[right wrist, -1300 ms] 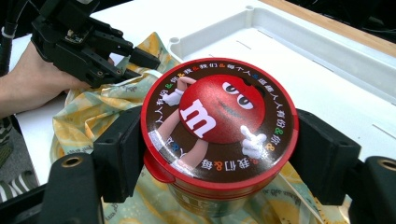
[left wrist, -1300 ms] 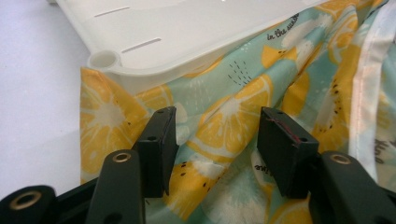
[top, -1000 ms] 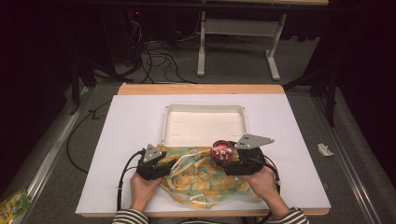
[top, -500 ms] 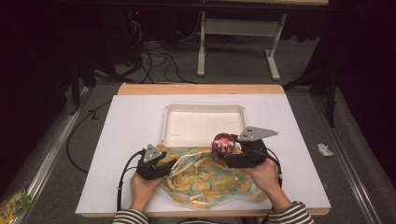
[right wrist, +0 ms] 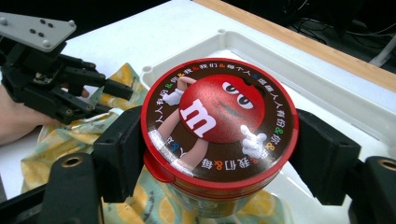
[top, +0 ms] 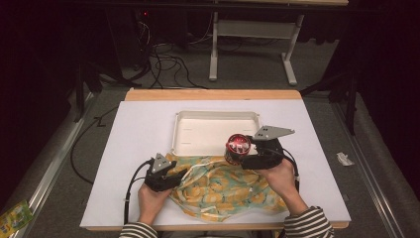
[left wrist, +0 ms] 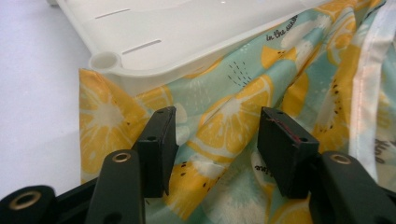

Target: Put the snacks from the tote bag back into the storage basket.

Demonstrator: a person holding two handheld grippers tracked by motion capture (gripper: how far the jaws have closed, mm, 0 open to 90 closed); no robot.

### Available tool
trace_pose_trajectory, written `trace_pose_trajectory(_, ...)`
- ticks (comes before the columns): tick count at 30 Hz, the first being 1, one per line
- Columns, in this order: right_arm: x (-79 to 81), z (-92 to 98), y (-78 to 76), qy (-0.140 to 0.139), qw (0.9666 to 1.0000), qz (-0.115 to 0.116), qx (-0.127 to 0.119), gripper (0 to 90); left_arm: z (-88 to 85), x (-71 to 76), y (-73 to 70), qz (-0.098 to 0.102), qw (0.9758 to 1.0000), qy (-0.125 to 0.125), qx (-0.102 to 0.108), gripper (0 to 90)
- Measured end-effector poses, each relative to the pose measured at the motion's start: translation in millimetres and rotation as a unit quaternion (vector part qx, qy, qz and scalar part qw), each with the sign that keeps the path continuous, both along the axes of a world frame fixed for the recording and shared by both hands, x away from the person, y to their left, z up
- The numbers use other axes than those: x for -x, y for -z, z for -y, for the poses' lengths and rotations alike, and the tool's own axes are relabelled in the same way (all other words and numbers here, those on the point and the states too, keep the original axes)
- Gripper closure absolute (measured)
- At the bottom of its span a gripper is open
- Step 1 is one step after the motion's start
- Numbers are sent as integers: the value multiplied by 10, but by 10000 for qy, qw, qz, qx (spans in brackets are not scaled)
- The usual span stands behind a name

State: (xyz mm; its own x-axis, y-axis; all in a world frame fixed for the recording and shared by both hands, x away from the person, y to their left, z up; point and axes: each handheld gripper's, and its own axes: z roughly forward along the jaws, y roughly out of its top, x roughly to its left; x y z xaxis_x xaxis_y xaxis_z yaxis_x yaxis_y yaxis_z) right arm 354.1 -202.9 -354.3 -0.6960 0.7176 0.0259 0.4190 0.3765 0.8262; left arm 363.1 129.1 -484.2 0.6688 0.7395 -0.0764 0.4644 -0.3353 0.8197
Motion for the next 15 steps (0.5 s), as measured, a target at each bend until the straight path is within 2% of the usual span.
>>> trace_pose_trajectory(15,-251,-6,-40,169,9999,-34,8,262,5,4,2,17,10000,-13,22,475)
